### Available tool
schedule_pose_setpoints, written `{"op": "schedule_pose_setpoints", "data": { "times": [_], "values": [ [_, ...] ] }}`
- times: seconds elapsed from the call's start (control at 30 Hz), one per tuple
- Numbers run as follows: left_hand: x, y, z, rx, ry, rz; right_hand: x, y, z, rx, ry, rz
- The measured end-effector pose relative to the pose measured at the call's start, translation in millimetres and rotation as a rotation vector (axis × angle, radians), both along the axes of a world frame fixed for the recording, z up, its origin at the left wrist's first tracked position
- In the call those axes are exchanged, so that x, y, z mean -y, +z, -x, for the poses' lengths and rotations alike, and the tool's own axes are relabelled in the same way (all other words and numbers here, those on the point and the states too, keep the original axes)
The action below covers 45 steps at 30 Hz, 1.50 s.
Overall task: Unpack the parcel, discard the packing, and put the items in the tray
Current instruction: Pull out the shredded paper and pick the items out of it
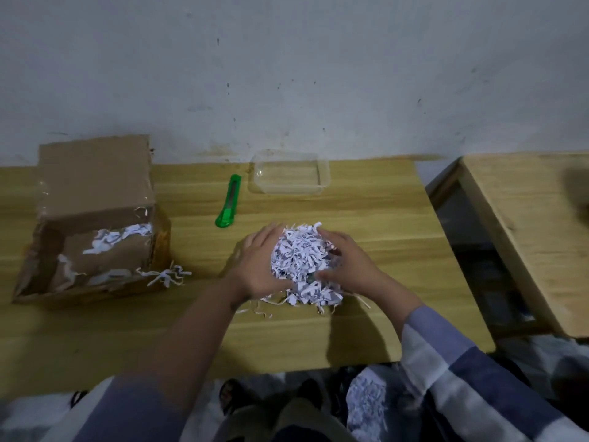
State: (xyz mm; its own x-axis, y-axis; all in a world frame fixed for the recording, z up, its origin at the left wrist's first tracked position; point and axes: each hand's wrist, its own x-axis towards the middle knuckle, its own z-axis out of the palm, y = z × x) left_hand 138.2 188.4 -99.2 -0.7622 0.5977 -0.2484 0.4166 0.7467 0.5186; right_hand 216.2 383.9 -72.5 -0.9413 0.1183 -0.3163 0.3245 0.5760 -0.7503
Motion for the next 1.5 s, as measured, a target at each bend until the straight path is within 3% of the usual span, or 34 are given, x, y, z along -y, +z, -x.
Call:
{"op": "schedule_pose_setpoints", "data": {
  "times": [0.13, 0.2, 0.33, 0.53, 0.67, 0.77, 0.87, 1.03, 1.2, 1.37, 1.5],
  "values": [
    [1.2, 5.2, -13.1, -0.159, 0.128, -0.318, -0.1, 8.1, 0.6, -0.177, -0.066, 0.01],
    [-5.2, 5.0, -17.5, -0.206, 0.122, -0.351, 5.1, 0.7, 2.3, -0.228, -0.029, -0.041],
    [-15.7, 0.6, -23.6, -0.259, 0.017, -0.109, 10.2, -16.5, 1.1, -0.231, 0.049, -0.281],
    [-2.7, -4.9, -11.5, -0.295, 0.174, -0.022, -18.7, -19.6, -12.8, -0.139, -0.015, -0.515],
    [0.6, -2.3, -14.0, -0.33, 0.239, -0.09, -25.9, -13.9, -17.8, -0.07, -0.168, -0.405],
    [-6.0, 4.2, -21.5, -0.399, 0.155, -0.203, -21.9, -7.5, -8.6, -0.09, -0.258, -0.219],
    [-12.1, 5.9, -26.0, -0.443, 0.015, -0.23, -12.6, 0.4, 4.0, -0.073, -0.197, -0.094],
    [-13.4, 0.1, -21.0, -0.438, -0.073, 0.037, 5.9, 2.7, 19.3, -0.17, -0.033, -0.345],
    [-2.6, -0.1, -9.3, -0.313, 0.043, 0.24, 15.2, -0.5, 20.6, -0.051, 0.084, -0.491],
    [9.7, -5.7, -9.7, -0.251, 0.139, 0.228, 10.4, 6.9, 19.6, -0.026, 0.054, -0.56],
    [7.0, -3.5, -15.9, -0.309, 0.131, 0.132, 11.5, 8.6, 25.9, -0.053, 0.006, -0.395]
  ]
}}
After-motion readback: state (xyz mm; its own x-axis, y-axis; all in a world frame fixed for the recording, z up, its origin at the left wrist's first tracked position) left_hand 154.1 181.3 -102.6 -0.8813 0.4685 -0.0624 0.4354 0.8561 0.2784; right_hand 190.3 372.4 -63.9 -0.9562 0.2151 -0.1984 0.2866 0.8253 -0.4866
